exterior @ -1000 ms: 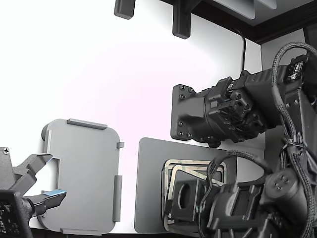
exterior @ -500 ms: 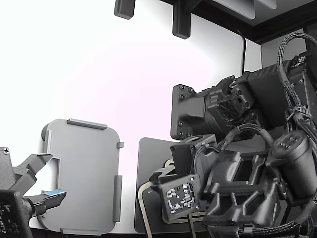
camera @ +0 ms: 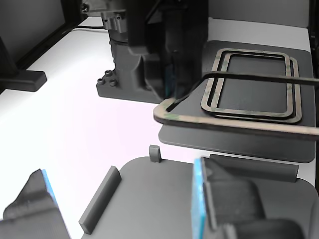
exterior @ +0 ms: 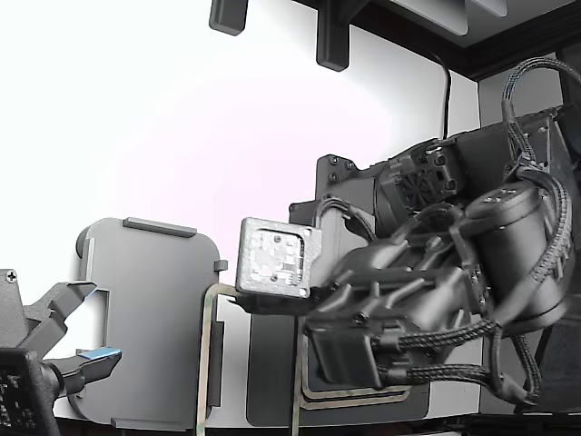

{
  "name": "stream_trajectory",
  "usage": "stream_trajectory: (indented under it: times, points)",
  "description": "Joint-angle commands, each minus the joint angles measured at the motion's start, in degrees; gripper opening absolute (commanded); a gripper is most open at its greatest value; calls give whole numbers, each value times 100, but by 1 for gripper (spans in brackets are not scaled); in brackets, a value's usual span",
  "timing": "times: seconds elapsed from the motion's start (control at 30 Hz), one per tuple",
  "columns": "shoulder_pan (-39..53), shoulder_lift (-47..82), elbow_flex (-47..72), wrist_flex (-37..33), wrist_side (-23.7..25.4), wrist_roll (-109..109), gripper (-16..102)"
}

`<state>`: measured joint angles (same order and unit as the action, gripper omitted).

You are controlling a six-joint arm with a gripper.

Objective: Move top rectangular frame to the holder.

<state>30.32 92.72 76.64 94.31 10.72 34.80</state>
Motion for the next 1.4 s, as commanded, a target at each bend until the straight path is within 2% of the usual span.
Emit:
stream_trajectory:
  times: [0.0,0.33,0.8,1.37]
  points:
    - [-334,-9,-211,53,0,-290,-11]
    - [-967,-712,-923,44,18,-1151,-11]
    - [-1652,-1986,-2206,44,-527,-1960,-11]
    - [-1644,-2347,-2268,53,-536,-1854,-11]
